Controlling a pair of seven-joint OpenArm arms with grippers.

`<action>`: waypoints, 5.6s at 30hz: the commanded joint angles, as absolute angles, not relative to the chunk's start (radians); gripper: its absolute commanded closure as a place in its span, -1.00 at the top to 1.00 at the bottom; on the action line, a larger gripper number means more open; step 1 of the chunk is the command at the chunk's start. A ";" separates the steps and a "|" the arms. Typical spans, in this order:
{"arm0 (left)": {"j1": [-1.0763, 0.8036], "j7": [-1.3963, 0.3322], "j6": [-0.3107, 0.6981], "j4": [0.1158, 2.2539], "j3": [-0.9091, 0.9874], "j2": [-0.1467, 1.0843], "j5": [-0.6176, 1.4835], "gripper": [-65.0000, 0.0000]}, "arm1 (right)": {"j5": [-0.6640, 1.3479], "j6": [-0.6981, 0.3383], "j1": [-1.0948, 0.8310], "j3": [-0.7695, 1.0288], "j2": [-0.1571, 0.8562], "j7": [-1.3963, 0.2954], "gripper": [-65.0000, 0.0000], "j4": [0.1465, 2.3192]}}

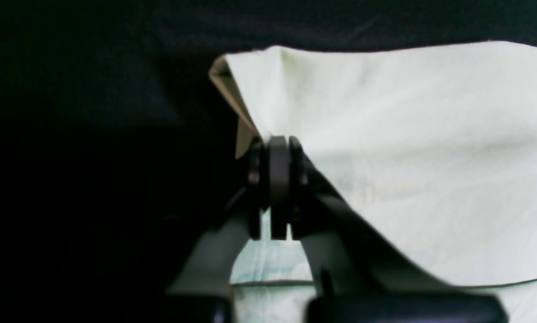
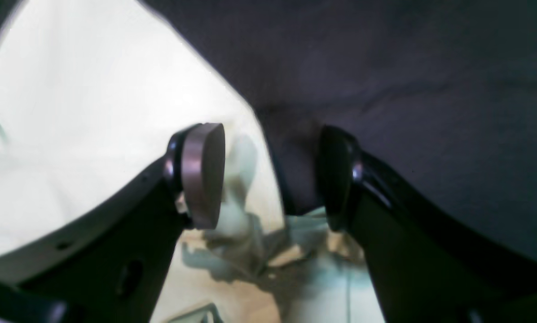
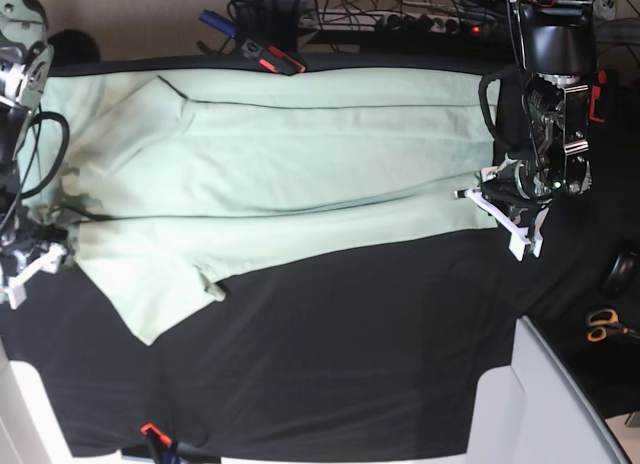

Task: Fold the T-shirt properly
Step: 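Lift the held edge with both grippers and fold it over toward the folded edge, then lower the folded edge and open both grippers to release it, then swing the left gripper aside and move the right gripper to the strip's end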

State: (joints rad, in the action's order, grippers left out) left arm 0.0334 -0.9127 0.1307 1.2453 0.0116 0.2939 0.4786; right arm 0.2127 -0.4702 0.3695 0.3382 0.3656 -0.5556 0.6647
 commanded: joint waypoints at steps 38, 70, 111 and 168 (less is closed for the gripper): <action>0.050 -0.901 0.127 1.297 0.019 0.309 0.486 -1.00 | 0.228 -0.473 0.453 0.271 0.363 -0.453 -1.00 0.585; -0.035 -0.906 0.127 1.443 0.016 0.320 0.481 -1.00 | 0.234 -0.473 0.157 0.364 0.357 -0.797 -1.00 1.191; -0.081 -0.901 0.127 1.442 -0.050 0.369 0.479 -1.00 | 0.228 -0.466 -0.030 0.414 0.303 -0.868 -1.00 1.300; -0.131 -1.087 0.127 1.744 0.151 0.326 0.344 -0.02 | 0.228 -0.464 -0.025 0.493 0.302 -0.944 0.02 1.448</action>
